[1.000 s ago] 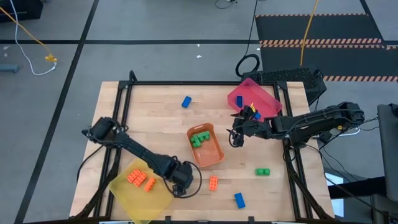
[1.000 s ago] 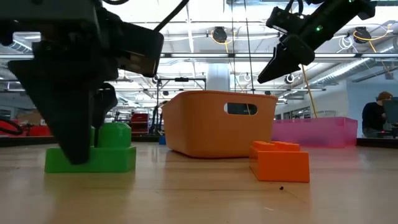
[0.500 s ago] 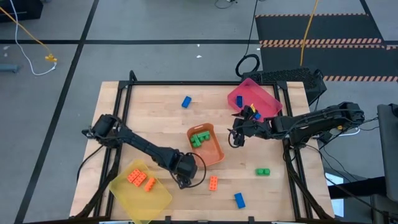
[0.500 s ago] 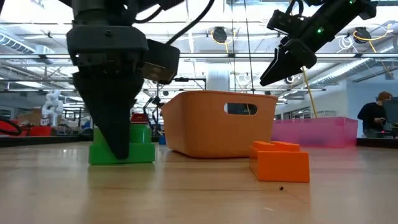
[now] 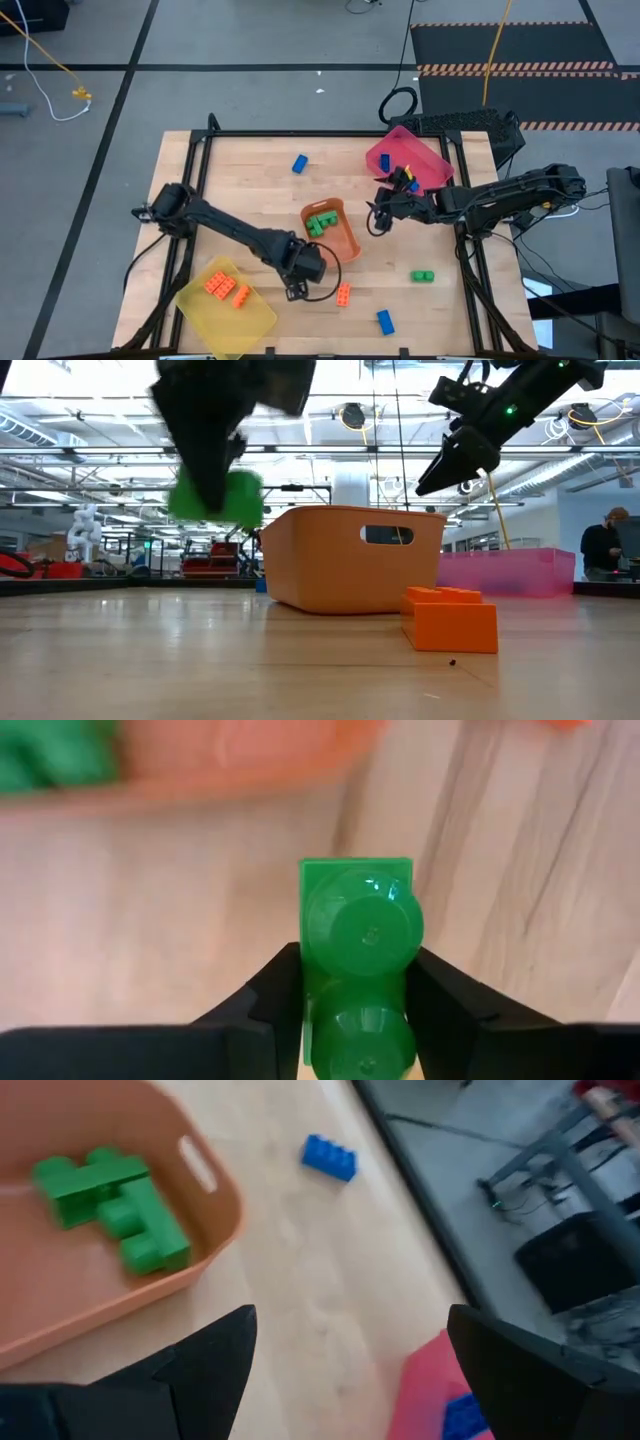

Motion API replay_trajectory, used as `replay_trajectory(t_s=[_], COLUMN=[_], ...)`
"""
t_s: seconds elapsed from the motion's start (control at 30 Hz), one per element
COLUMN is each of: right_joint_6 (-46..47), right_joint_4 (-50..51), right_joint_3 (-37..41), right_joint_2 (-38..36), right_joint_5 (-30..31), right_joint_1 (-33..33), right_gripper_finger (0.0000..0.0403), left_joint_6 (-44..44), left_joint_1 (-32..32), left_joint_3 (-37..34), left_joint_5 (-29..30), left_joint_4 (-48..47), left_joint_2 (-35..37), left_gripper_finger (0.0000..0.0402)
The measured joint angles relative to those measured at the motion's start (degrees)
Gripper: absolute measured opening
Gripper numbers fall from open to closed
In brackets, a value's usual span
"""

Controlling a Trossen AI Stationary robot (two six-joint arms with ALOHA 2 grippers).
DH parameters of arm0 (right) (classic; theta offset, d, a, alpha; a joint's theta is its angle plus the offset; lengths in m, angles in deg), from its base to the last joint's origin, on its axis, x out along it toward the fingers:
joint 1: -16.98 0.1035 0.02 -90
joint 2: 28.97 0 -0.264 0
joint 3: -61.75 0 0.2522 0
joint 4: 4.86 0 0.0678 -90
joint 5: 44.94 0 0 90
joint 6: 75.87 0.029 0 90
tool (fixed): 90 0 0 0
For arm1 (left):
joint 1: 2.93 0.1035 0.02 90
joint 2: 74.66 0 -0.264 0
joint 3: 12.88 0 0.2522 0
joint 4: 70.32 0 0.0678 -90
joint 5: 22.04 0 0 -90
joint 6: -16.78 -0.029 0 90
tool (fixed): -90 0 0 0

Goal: Sort & place blocks by color
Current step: Put the green game piece into the orange bin

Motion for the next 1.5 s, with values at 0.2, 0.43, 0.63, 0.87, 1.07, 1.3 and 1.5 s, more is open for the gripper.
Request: replay_trajectory(t_s=[0.2,0.43,0.63,0.87,1.07,1.3,1.5], right_joint_6=[-0.5,0.4,0.7,4.4,4.5,9.8,16.3], right_joint_4=[-0.9,0.1,1.7,7.0,7.6,13.5,20.7], right_joint_3=[0.0,0.0,0.0,0.0,0.0,0.0,0.0], right_joint_2=[-2.4,-8.1,-12.5,-13.9,-13.5,-14.6,-14.8], right_joint_5=[3.0,3.0,5.9,5.9,5.9,4.9,-3.5], right_joint_1=[0.0,0.1,0.0,0.0,0.0,0.0,0.0], right_gripper_finger=[0.0322,0.0322,0.0322,0.0322,0.0322,0.0322,0.0322], left_joint_6=[-5.8,-13.5,-19.1,-21.3,-22.4,-22.3,-23.1], left_joint_1=[3.7,10.7,15.3,17.8,18.0,17.6,17.6], left_joint_3=[5.8,6.6,6.6,6.7,6.3,6.2,6.2], left_joint_5=[6.8,8.3,7.2,6.5,5.1,3.0,3.0], left_joint_4=[-5.8,-1.6,6.1,9.4,10.1,11.8,12.2], left_joint_2=[0.1,0.1,0.1,-0.6,-3.8,-5.7,-5.6], left_gripper_finger=[0.0134,0.0134,0.0134,0.0134,0.0134,0.0218,0.0327])
